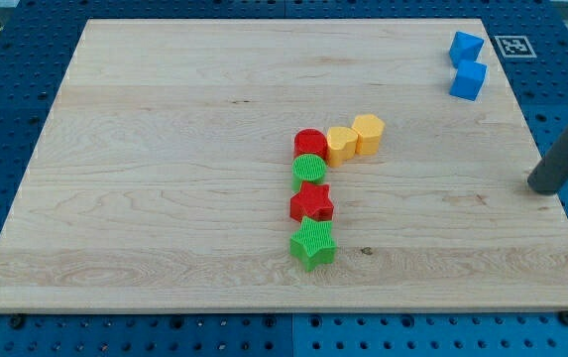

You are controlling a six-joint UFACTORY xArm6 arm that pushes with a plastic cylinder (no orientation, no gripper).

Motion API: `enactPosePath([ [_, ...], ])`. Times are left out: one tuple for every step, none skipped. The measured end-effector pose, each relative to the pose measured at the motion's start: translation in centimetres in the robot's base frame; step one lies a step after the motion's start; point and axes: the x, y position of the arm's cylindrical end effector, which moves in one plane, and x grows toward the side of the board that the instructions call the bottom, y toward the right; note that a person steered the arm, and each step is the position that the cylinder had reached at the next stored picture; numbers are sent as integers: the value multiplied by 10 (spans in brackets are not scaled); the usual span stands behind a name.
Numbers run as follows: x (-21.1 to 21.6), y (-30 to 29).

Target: Push the blue cube slightly left

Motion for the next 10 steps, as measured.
enactPosePath([
  [-36,3],
  [-67,6],
  [-79,6],
  [-81,8],
  [-94,9],
  [-121,8],
  [-131,-12],
  [-142,-37],
  [-146,-39],
  [-146,-19],
])
